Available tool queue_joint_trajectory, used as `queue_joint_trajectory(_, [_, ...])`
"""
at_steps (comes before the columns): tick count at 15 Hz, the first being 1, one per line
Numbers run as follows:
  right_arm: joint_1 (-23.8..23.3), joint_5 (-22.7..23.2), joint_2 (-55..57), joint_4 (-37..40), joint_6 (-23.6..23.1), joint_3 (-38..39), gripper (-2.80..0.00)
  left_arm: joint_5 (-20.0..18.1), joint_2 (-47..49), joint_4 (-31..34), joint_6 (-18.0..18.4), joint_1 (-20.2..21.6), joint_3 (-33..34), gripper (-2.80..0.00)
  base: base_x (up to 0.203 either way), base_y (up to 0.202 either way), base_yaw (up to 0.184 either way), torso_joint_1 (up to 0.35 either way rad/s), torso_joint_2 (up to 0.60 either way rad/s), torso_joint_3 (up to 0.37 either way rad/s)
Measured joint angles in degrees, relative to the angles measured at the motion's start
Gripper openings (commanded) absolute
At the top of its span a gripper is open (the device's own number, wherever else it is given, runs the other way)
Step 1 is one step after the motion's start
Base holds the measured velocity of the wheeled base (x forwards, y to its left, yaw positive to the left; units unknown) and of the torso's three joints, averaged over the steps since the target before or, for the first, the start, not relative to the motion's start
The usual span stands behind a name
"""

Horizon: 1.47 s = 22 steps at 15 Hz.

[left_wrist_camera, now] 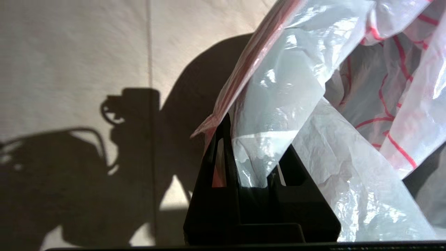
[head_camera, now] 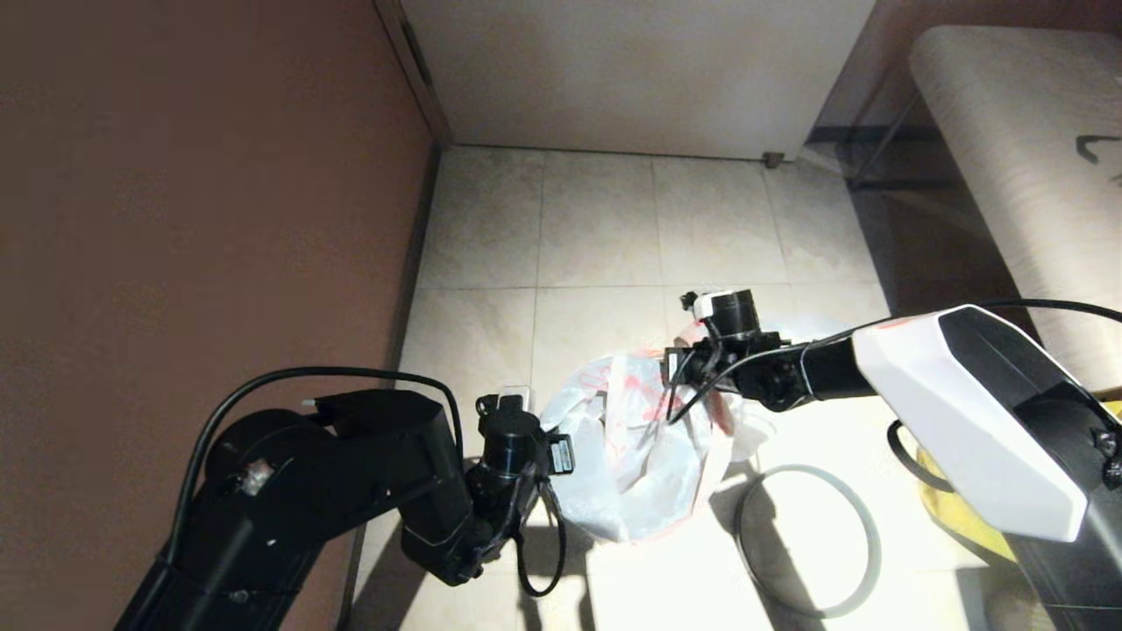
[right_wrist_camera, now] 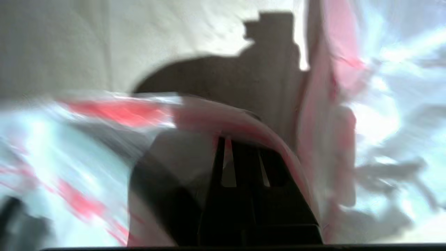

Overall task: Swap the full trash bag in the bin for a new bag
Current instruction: Put the new garbage bag on the trash can

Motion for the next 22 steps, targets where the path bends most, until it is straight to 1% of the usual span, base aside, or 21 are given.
queue_joint_trajectory(2, [-0.31,0.01,-0.82,1.92,-0.15,0.05,-2.8,1.88,0.32,-0.04,0.04,1.04,-1.51,-2.8,0.0,0.0,0.0,0.0,0.0,0.0])
queue_joint_trajectory(3, [-0.59,0.04,-1.43,2.01,0.11,0.22,-2.8,3.54,0.43,-0.04,0.02,1.63,-2.34,-2.8,0.0,0.0,0.0,0.0,0.0,0.0])
queue_joint_trajectory(6, [-1.14,0.05,-4.14,1.74,2.01,1.4,-2.8,6.37,0.31,-0.05,0.48,1.95,-3.57,-2.8,0.0,0.0,0.0,0.0,0.0,0.0])
queue_joint_trajectory(10, [-1.09,0.3,-9.72,0.27,5.91,3.95,-2.8,7.43,-1.1,-1.81,1.45,1.24,-2.63,-2.8,0.0,0.0,0.0,0.0,0.0,0.0])
queue_joint_trajectory(13, [-1.31,0.41,-14.49,-2.81,6.2,9.8,-2.8,8.22,-3.27,-3.7,2.8,-0.93,-0.61,-2.8,0.0,0.0,0.0,0.0,0.0,0.0])
queue_joint_trajectory(16, [-1.29,0.39,-17.31,-5.03,6.28,14.08,-2.8,8.31,-3.66,-4.87,3.54,-1.07,-0.21,-2.8,0.0,0.0,0.0,0.0,0.0,0.0])
queue_joint_trajectory(18, [-0.73,0.19,-18.28,-5.07,7.58,15.97,-2.8,8.22,-3.36,-4.96,3.54,-0.16,-0.23,-2.8,0.0,0.0,0.0,0.0,0.0,0.0])
queue_joint_trajectory(20, [0.84,-0.01,-18.66,-5.03,8.05,17.52,-2.8,8.0,-2.71,-5.0,3.23,1.72,-1.14,-2.8,0.0,0.0,0.0,0.0,0.0,0.0])
queue_joint_trajectory(21, [1.43,-0.11,-18.66,-5.02,8.07,17.9,-2.8,7.89,-2.32,-5.28,2.64,2.76,-1.82,-2.8,0.0,0.0,0.0,0.0,0.0,0.0])
queue_joint_trajectory(22, [2.29,-0.47,-18.47,-4.91,8.07,18.13,-2.8,7.78,-1.74,-5.9,1.3,3.96,-3.02,-2.8,0.0,0.0,0.0,0.0,0.0,0.0])
